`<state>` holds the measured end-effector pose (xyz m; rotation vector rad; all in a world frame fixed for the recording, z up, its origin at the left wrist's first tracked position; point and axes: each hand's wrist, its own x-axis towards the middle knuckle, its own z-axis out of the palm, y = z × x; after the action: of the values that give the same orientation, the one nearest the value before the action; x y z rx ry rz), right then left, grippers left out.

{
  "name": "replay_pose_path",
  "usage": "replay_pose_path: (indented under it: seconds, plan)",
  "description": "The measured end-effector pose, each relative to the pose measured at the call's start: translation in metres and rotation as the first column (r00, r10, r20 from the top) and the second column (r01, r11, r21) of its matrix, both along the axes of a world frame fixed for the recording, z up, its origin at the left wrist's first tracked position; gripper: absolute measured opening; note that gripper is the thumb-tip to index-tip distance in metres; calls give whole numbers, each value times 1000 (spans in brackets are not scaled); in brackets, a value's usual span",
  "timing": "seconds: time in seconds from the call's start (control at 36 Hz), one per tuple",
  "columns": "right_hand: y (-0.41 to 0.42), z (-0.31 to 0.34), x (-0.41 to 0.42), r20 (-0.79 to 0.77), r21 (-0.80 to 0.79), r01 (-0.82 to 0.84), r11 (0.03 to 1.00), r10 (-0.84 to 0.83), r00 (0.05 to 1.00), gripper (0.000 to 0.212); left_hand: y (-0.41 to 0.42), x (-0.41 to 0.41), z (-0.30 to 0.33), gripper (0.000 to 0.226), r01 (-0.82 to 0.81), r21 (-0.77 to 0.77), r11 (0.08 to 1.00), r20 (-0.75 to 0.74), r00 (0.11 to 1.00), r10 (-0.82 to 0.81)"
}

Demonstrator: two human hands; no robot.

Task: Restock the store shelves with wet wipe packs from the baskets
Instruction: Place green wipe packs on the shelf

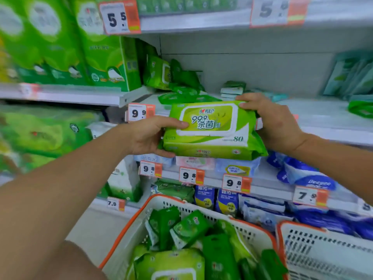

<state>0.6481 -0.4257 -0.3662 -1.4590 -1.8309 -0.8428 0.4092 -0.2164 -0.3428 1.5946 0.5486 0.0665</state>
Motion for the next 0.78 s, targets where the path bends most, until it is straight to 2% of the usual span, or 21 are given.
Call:
replay_pose_path:
  seconds: [0.08,0.17,0.22,0.28,0.31,0.33,0.36,0.39,0.44,0.47,0.5,0.53,0.56,0.61,0.67,0.72,0.78]
  plan:
    - [11,-41,-26,-21,-218,2,976,-7,1000,57,5,-22,-28,42,46,-37,998,-242,969,-53]
    - [22,-83,-49,124,-511,88,855,-28,992,74,10,-43,-64,39,82,-47,996,-478,873,-94]
    - [31,-102,-64,186,-676,120,727,11,982,67,19,-53,-83,40,106,4,994,-626,775,-81]
    - [44,-112,-75,170,-807,122,578,29,985,56,28,-59,-90,40,210,90,974,-765,640,-68]
    - [52,-113,-78,160,-838,122,532,26,987,50,33,-59,-88,39,280,138,950,-807,588,-56]
    - [60,-108,-80,133,-836,102,539,19,991,41,38,-56,-81,37,328,201,923,-817,576,-27]
    - [68,-99,-81,87,-805,62,590,14,996,32,44,-49,-72,33,335,287,897,-786,618,21]
    - [78,-87,-78,26,-738,12,675,10,1000,24,52,-40,-59,28,281,387,878,-702,707,83]
    - [100,-52,-72,-101,-526,-74,847,24,995,11,72,-16,-30,18,-25,545,838,-349,902,254]
    - [112,-33,-70,-160,-399,-101,912,39,986,7,80,-3,-13,14,-209,589,781,-120,933,340]
    - [126,-13,-65,-217,-279,-105,955,44,975,6,90,9,5,12,-371,611,699,91,911,403]
    - [141,7,-60,-278,-190,-91,978,35,960,8,99,21,20,16,-480,630,610,245,869,430]
    - [157,24,-54,-340,-139,-66,988,15,940,12,108,32,33,27,-533,654,537,329,839,433]
    - [196,49,-38,-445,-167,-6,986,-70,893,28,128,53,49,57,-557,714,424,363,813,456]
    - [236,61,-21,-553,-296,33,955,-199,809,51,150,71,54,71,-564,743,361,377,797,471]
    - [272,67,-8,-612,-375,35,926,-275,742,74,172,90,52,75,-575,700,423,379,801,463]
    - [307,71,5,-584,-427,44,903,-312,749,94,190,108,49,74,-557,605,568,327,825,461]
